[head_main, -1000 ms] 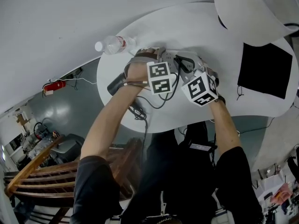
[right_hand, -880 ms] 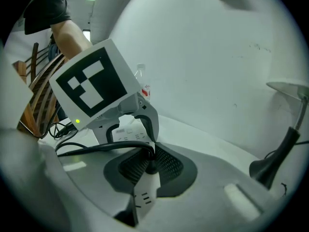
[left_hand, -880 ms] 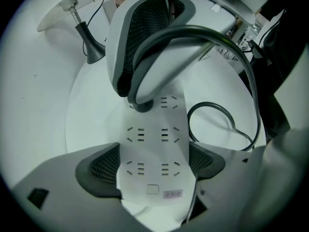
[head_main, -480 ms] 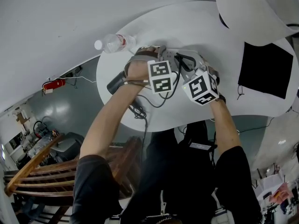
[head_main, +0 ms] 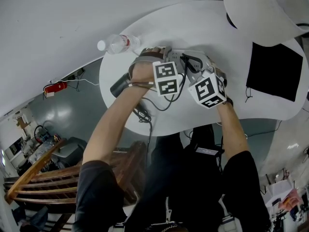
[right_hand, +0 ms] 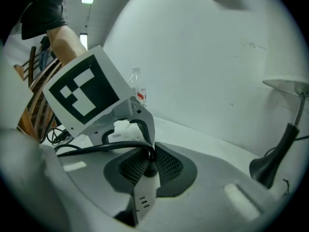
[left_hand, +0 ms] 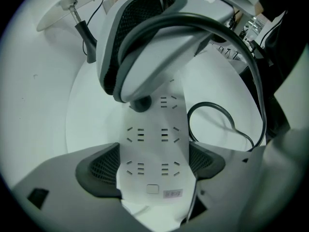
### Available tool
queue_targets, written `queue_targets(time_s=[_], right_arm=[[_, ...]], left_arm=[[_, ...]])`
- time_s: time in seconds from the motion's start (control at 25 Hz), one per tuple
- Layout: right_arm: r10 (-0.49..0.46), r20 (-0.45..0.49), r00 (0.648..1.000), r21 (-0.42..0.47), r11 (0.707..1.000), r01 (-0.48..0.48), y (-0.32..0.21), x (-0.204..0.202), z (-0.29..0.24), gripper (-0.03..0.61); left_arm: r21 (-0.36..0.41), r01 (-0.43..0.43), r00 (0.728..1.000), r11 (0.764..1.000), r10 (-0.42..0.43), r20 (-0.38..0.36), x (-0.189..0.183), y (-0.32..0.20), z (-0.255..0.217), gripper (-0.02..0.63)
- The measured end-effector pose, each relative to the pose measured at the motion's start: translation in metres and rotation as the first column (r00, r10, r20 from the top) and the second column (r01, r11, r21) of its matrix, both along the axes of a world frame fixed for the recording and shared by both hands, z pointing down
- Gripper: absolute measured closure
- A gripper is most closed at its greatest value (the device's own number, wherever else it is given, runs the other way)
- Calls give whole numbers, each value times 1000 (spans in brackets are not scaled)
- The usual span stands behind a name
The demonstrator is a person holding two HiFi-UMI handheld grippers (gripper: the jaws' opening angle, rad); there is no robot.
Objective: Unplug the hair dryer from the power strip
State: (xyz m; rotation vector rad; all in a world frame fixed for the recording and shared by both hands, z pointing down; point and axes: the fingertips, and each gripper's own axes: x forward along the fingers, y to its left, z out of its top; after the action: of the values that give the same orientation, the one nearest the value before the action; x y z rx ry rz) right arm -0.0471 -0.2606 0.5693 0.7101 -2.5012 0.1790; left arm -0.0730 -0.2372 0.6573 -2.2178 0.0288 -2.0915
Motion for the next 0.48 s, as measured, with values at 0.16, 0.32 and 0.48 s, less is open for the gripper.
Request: queue_targets(time_s=[0.16,0.32,0.48], right_arm=[[27,16,1000,2,1000,-27,-1,2,-5,551],[7,-3,1000,21,1000,-7,4,2,-4,551],[18,-8,1000,46,999,-18,7,3,-5,551]], left_arm=[[0,1,1000,1000,-1,3,1,0,0,201],[-1,2,1000,1000,-2,1,0,0,0,201],[0,2,1000,1000,-2,4,1,0,0,201]])
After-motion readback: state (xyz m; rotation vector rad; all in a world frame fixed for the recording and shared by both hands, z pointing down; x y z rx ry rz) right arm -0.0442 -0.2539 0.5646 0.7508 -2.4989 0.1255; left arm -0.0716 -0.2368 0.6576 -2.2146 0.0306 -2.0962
